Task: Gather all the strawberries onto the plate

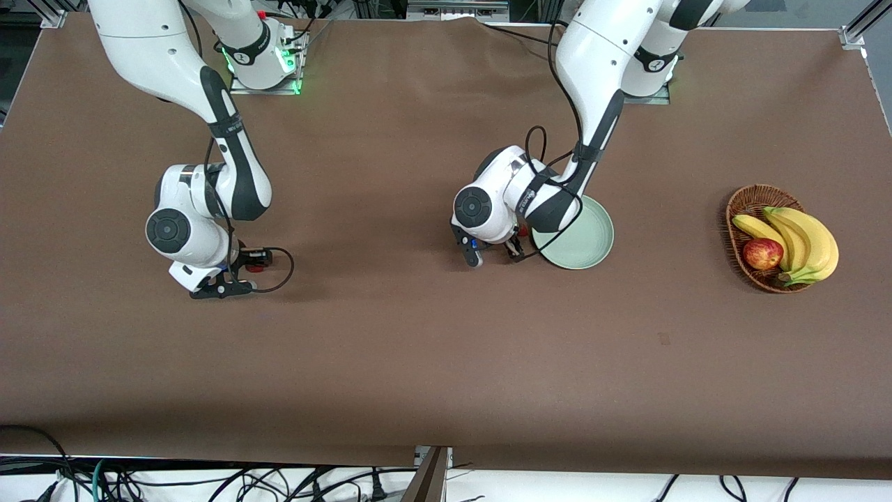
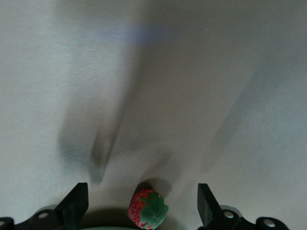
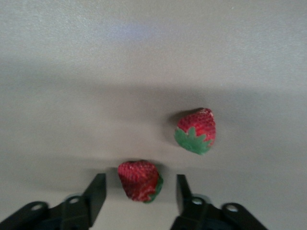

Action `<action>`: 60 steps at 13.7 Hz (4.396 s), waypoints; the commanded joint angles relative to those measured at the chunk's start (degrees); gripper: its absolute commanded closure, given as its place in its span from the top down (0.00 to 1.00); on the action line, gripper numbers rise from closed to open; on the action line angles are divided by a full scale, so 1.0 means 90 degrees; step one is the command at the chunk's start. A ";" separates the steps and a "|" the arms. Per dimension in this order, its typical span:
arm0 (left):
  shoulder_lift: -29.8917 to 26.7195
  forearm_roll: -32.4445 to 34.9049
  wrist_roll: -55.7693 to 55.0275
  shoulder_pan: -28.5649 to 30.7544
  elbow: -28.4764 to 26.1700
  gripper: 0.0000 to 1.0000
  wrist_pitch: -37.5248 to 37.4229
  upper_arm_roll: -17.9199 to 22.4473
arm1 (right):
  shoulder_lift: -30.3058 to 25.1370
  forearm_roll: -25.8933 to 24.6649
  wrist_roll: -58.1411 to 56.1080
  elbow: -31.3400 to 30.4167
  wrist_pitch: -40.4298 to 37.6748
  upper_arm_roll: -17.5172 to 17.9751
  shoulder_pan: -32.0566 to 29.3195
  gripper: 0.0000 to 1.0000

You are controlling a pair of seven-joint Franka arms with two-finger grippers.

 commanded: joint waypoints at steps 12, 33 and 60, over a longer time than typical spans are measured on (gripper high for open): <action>-0.0294 0.0646 0.1574 0.0001 -0.0441 0.23 0.0107 0.0069 | -0.0016 0.1697 0.0602 0.1199 -0.1494 0.0409 0.0539 0.10; -0.1407 -0.0262 0.3088 0.1847 -0.1699 0.24 0.0381 -0.0205 | 0.0931 0.1736 0.6390 0.2127 0.0723 0.0390 0.4028 0.86; -0.0197 -0.0213 0.1057 0.0089 -0.0664 1.00 0.2303 -0.0644 | 0.1165 0.1902 -0.2274 0.1483 -0.0869 -0.1525 0.0678 0.71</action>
